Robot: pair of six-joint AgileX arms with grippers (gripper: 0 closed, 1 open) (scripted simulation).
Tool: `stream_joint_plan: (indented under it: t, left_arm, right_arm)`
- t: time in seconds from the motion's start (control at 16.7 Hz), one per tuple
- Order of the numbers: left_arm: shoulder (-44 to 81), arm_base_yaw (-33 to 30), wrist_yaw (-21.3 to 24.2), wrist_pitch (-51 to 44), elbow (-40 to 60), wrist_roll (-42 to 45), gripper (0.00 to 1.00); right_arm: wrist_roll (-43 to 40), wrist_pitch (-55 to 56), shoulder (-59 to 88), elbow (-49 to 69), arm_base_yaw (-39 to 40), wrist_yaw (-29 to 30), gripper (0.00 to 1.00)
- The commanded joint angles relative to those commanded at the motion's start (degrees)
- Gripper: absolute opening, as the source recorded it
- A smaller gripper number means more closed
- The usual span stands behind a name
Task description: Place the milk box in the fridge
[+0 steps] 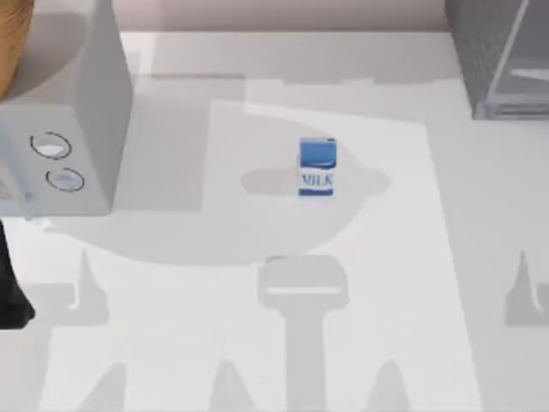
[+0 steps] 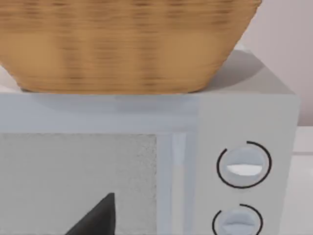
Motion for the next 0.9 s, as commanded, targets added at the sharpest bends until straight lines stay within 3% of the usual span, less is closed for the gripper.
stream_joint_plan:
  t: [0.42,0.9]
  left_arm:
    - [0.0,0.0,0.0,0.0,0.0,0.0,1.0]
    - [0.0,0.0,0.0,0.0,0.0,0.0,1.0]
  right_arm:
    - [0.1,6.5,7.9,5.0,3.4,2.8,1.0]
    - [-0.2,32.9,46.3,23.1,15.6,16.3,1.0]
